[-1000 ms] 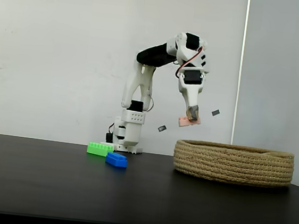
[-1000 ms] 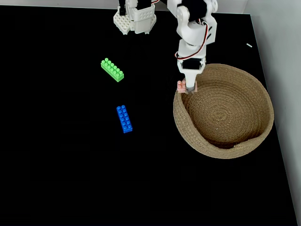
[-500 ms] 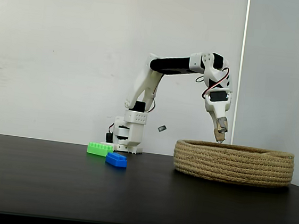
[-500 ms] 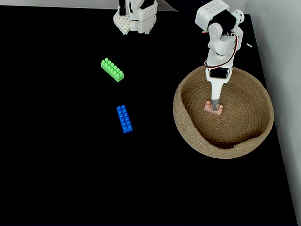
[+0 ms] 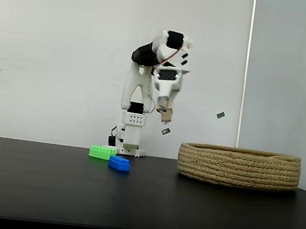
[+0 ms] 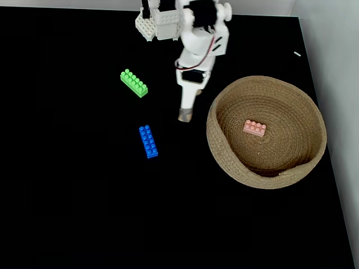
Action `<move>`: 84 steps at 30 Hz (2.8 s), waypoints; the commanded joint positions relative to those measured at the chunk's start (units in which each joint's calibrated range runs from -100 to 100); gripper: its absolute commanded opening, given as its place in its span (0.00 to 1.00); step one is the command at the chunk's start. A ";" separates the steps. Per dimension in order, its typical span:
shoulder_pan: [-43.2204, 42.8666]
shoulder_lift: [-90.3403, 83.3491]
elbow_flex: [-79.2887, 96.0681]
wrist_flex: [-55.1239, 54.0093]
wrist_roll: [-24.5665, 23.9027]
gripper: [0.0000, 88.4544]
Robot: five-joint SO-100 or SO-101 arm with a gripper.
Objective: Place the lego blocks in the tray
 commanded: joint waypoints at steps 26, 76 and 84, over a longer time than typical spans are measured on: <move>29.29 -22.28 43.41 -3.72 8.40 0.53; 8.02 -25.29 17.60 1.86 -3.42 0.00; -8.88 -13.77 12.13 -0.97 -11.62 0.00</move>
